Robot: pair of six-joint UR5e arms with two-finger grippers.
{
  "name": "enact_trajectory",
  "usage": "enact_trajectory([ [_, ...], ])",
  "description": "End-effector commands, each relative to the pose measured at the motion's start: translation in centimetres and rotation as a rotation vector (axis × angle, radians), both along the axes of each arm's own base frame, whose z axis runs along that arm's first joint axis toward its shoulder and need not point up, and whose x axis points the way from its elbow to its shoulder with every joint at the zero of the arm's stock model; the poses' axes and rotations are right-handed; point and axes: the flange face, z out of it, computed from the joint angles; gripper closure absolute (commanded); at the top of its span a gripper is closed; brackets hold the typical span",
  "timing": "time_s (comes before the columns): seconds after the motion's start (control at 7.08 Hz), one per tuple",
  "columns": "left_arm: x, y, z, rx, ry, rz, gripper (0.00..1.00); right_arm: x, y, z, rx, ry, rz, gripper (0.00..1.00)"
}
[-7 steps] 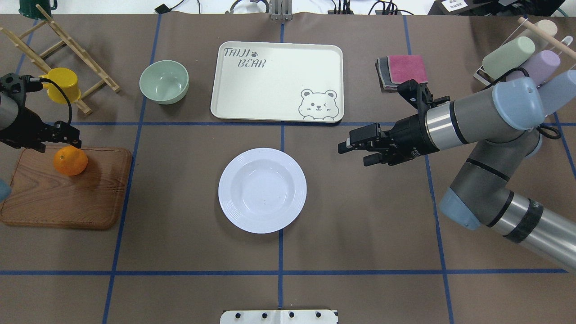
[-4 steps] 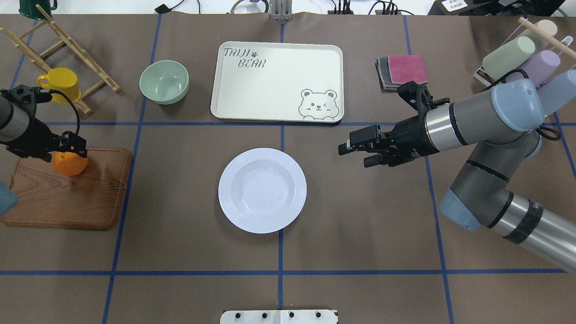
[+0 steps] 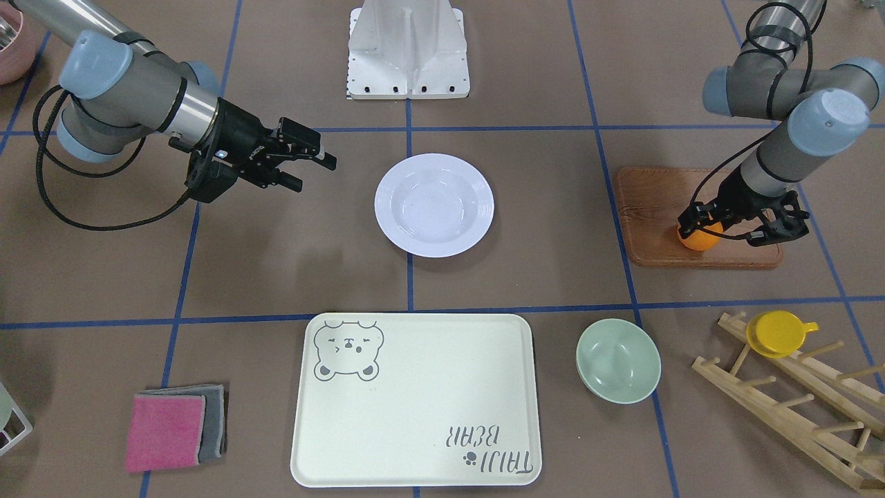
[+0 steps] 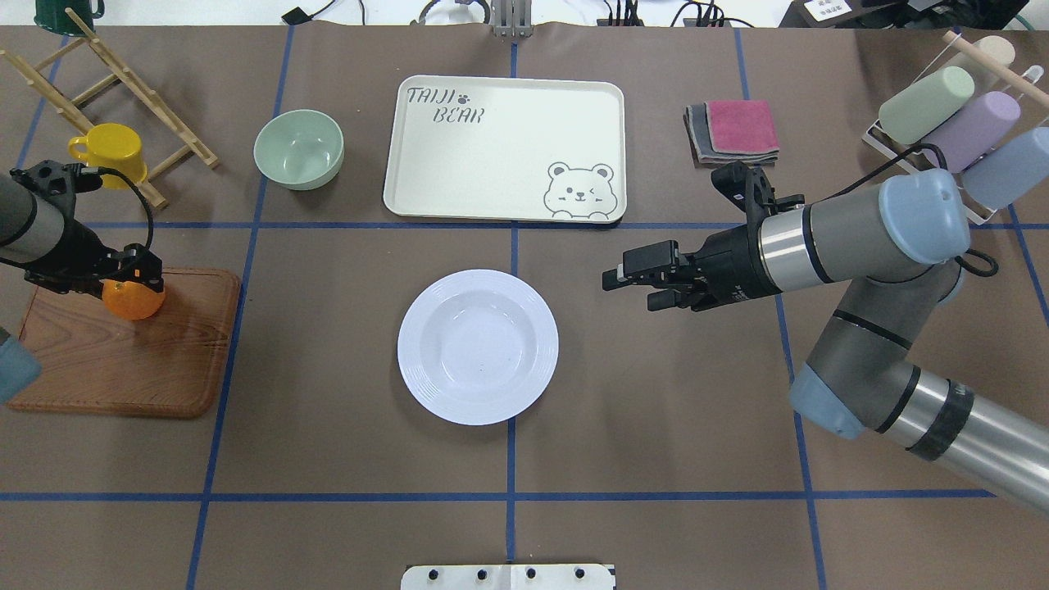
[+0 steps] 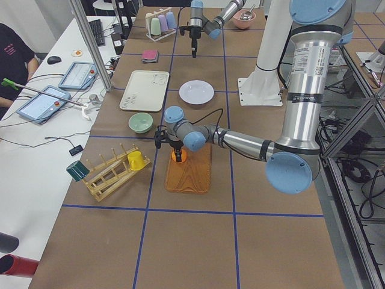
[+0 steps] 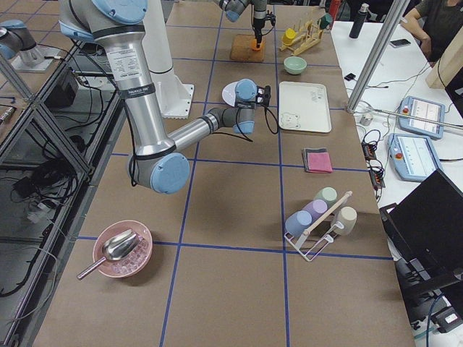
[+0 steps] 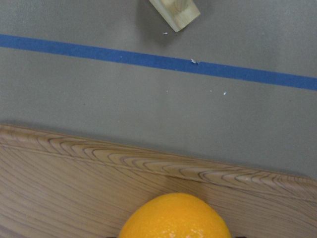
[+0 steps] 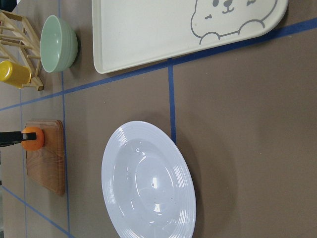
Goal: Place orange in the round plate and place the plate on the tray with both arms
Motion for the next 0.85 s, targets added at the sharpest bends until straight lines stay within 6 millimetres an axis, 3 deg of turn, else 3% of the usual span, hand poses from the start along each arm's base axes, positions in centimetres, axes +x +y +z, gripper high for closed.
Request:
enact_trajectory([
  [0.0,0.9,-1.0,-5.3,0.000,0.029,-0.022,0.28,-1.8,0.7,-0.2,0.004,-0.041,0.058,0.01],
  [0.14,2.2,-2.8,-11.3,-0.033,0.044,-0.066,0.28,-2.9,1.0,0.2,0.025,-0.083,0.109,0.01],
  [0.28,5.2,-3.7,-17.6,-0.072,0.056,-0.082,0.28,-5.2,1.3,1.1,0.031,-0.130,0.124,0.02],
  [0.56,10.7,-1.7,-24.3,-0.110,0.107,-0.078,0.28,-8.3,2.3,1.4,0.008,-0.135,0.148,0.04],
  [0.71,13.1,-0.5,-26.3,-0.135,0.127,-0.078,0.28,-9.1,2.8,2.1,0.007,-0.117,0.135,0.08],
])
